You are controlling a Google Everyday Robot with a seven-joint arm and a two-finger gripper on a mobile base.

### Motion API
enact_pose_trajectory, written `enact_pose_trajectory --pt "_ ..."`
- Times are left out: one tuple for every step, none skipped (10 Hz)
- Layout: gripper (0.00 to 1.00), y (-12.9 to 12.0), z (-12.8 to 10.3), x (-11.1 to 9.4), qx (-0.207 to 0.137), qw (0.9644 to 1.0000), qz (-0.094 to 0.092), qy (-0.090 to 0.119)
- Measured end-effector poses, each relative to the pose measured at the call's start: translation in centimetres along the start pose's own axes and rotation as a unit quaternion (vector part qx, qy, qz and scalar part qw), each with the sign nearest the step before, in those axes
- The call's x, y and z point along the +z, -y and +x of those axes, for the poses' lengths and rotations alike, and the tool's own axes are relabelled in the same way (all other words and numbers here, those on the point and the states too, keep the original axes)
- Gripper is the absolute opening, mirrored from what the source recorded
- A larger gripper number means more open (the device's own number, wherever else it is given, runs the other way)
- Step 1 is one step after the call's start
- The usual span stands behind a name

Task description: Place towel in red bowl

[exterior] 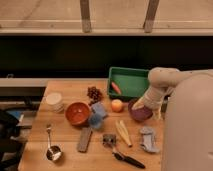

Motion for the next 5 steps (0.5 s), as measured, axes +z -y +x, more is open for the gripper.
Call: enact_pose_trajectory --pt "0.80 0.5 0.3 -0.3 0.002 1.0000 0.000 0.001" --pt "0.80 1.2 0.5 -0.4 0.002 1.0000 -0.001 0.000" --pt "0.80 1.3 0.9 -0.4 -0.002 1.0000 -0.002 -0.003" --pt "0.80 1.2 1.2 -0.3 -0.007 1.0000 -0.003 -0.005" --pt "0.80 1.3 1.6 -0.2 -0.011 0.9999 -0.004 -0.008"
